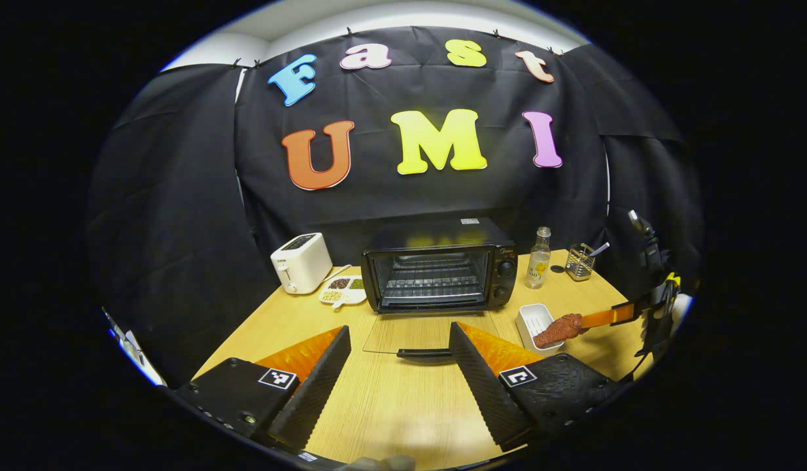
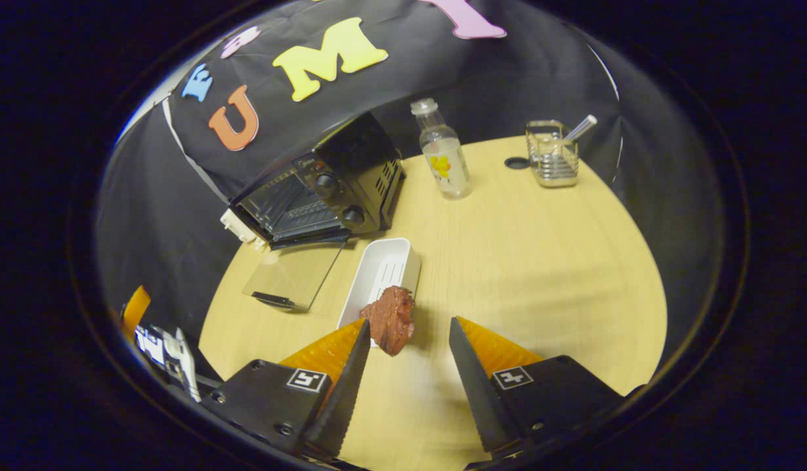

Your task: Open the electric oven with the left hand, put the food in, and close the electric oven.

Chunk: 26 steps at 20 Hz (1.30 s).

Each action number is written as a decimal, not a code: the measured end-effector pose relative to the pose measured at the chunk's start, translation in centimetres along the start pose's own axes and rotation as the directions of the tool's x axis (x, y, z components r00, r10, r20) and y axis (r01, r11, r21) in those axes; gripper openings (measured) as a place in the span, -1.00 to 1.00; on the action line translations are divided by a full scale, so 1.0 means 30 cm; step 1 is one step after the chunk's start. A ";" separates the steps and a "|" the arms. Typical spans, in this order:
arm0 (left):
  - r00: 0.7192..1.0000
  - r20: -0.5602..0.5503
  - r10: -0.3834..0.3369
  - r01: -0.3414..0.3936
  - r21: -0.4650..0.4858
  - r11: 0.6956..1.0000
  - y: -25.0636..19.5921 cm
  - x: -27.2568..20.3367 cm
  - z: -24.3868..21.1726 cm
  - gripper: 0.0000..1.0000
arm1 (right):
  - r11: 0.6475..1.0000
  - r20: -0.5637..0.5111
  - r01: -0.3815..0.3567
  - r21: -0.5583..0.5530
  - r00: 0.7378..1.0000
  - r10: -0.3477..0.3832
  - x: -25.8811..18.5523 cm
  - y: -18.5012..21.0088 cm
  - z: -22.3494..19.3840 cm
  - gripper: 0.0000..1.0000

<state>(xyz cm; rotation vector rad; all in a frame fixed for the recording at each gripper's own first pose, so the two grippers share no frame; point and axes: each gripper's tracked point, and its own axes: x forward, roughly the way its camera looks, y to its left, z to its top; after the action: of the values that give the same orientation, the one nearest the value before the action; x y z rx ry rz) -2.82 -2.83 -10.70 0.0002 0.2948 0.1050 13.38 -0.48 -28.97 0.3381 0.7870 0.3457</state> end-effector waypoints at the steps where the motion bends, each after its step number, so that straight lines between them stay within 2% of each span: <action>1: 1.000 -0.004 0.013 -0.013 -0.020 1.000 -0.009 -0.018 0.003 0.93 | 0.999 -0.025 -0.028 0.017 0.999 0.029 0.024 0.002 0.001 0.51; 2: 0.999 -0.006 0.031 -0.031 -0.029 0.999 -0.014 -0.037 0.003 0.93 | 0.998 -0.040 -0.053 0.038 0.998 0.054 0.041 0.003 0.008 0.34; 4: 0.998 -0.016 0.066 -0.066 -0.033 0.997 -0.014 -0.073 -0.005 0.93 | 0.990 -0.064 -0.097 0.101 0.992 0.104 0.068 0.006 0.018 0.23; 5: 0.997 -0.021 0.078 -0.079 -0.038 0.996 -0.016 -0.085 -0.009 0.93 | 0.980 -0.083 -0.128 0.151 0.986 0.141 0.081 0.017 0.019 -0.02; 6: 0.996 -0.026 0.088 -0.089 -0.045 0.995 -0.020 -0.095 -0.009 0.93 | 0.968 -0.103 -0.154 0.199 0.979 0.177 0.084 0.030 0.013 -0.15; 7: 0.995 -0.032 0.099 -0.100 -0.051 0.994 -0.020 -0.098 -0.010 0.93 | 0.956 -0.121 -0.172 0.236 0.971 0.204 0.087 0.040 0.009 -0.41; 9: 0.992 -0.037 0.123 -0.125 -0.069 0.990 -0.008 -0.112 -0.005 0.93 | 0.943 -0.140 -0.185 0.278 0.963 0.231 0.097 0.044 0.006 -0.55; 13: 0.988 -0.041 0.148 -0.151 -0.086 0.985 0.002 -0.115 0.011 0.93 | 0.932 -0.153 -0.192 0.308 0.957 0.248 0.088 0.039 0.013 -0.65; 14: 0.988 -0.041 0.149 -0.152 -0.084 0.985 0.005 -0.117 0.015 0.94 | 0.932 -0.147 -0.195 0.305 0.957 0.248 0.081 0.039 0.018 -0.74; 15: 0.989 -0.036 0.146 -0.148 -0.081 0.986 0.004 -0.117 0.015 0.94 | 0.932 -0.138 -0.202 0.300 0.958 0.252 0.075 0.041 0.027 -0.68; 19: 0.993 -0.034 0.109 -0.112 -0.070 0.991 0.001 -0.088 0.029 0.94 | 0.927 -0.083 -0.255 0.276 0.954 0.287 0.013 0.094 0.077 -0.72; 22: 0.997 -0.029 0.066 -0.068 -0.073 0.995 -0.008 -0.061 0.036 0.94 | 0.918 -0.021 -0.289 0.271 0.952 0.305 -0.015 0.177 0.122 -0.75; 26: 1.000 -0.028 0.003 -0.005 -0.063 0.998 0.011 -0.024 0.049 0.94 | 0.889 0.059 -0.332 0.316 0.942 0.331 0.004 0.349 0.161 -0.75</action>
<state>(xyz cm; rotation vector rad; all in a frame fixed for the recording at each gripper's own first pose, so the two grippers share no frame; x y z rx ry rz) -3.10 -2.56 -9.08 -0.0630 0.3196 0.1182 15.16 8.10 -21.49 0.7875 0.7823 0.5395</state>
